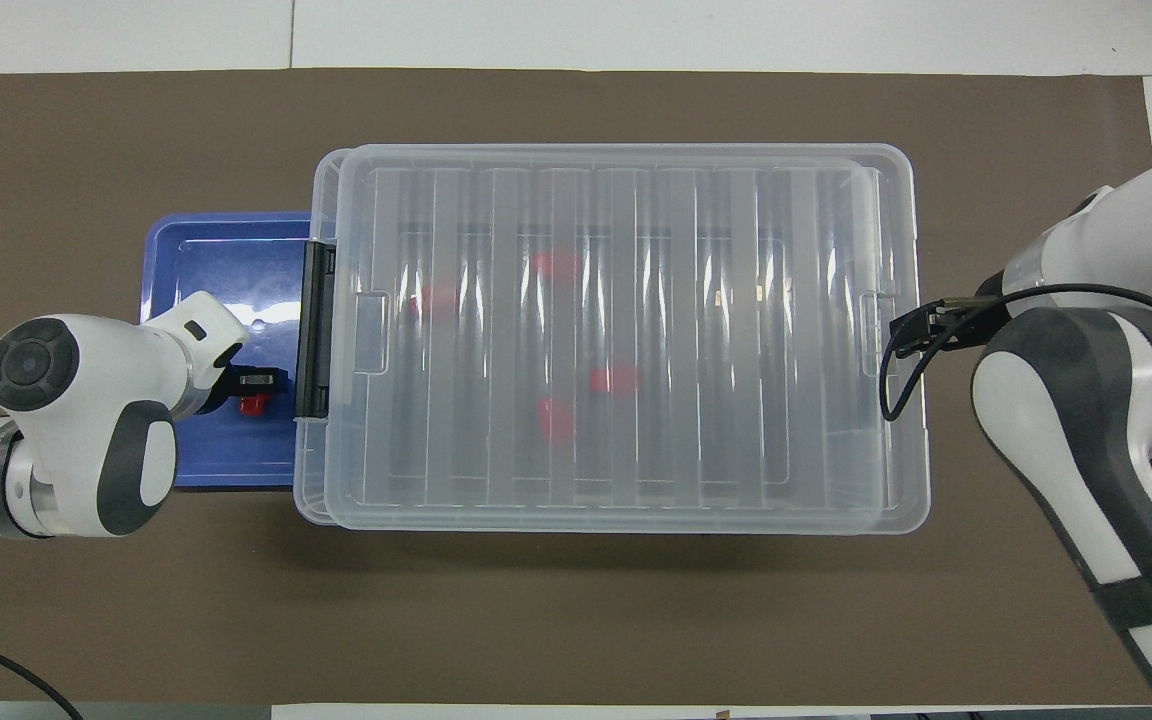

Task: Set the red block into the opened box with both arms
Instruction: 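Grasp the red block with the left gripper while the right gripper grips the lid, then slide the lid toward the right gripper while the left gripper lifts the block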

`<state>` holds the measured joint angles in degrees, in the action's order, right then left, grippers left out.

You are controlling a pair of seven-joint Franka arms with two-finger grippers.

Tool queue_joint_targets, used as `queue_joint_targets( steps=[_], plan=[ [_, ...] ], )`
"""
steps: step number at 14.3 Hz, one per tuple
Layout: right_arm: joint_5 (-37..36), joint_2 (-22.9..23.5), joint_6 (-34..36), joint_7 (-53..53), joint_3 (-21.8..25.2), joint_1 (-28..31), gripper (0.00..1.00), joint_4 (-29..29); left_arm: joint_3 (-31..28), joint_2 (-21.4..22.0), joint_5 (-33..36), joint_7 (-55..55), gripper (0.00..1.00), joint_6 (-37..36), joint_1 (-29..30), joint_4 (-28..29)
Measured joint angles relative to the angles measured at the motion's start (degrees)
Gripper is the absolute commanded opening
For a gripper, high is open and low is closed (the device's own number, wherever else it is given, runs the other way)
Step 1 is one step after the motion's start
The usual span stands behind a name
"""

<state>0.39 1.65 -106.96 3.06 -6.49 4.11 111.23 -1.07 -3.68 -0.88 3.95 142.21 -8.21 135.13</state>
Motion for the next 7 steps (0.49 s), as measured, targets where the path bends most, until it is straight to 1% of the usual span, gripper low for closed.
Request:
queue_joint_targets(
  steps=[2,7],
  plan=[
    [0.0,0.0,0.0,-1.3,0.9,0.0,1.00,0.0,0.0,0.0,0.0,2.2,0.00,0.0,0.0,0.1],
    [-0.5,-0.1,-0.1,-4.1,2.4,0.1,1.00,0.0,0.1,0.2,0.0,2.9,0.00,0.0,-0.1,-0.2]
  ],
)
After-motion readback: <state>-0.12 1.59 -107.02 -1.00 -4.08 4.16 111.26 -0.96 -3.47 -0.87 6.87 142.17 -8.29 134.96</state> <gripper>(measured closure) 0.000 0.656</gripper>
